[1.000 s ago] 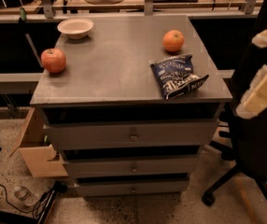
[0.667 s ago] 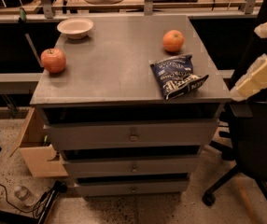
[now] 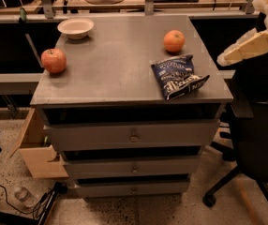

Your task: Move orange near apple

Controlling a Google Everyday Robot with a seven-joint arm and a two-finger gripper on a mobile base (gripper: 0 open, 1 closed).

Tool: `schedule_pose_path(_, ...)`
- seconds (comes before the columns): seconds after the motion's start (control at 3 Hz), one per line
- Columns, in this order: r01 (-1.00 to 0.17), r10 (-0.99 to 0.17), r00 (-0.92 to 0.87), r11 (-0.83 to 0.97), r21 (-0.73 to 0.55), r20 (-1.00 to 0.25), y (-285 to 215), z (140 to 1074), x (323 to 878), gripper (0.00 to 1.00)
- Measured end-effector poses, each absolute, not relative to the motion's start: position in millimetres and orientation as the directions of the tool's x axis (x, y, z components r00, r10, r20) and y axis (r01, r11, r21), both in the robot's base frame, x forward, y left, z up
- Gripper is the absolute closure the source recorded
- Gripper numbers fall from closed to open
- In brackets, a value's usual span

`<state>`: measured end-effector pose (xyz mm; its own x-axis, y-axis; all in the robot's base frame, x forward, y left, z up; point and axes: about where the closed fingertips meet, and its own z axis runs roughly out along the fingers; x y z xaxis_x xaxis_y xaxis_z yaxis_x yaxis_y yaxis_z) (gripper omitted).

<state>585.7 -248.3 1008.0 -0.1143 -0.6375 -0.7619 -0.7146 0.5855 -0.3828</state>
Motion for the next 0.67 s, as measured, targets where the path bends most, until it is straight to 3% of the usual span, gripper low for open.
schedule_pose_path(0.67,-0.718,-0.63,-0.102,0.582,-0.382,-0.77,-229.2,995.8,615.9,0.0)
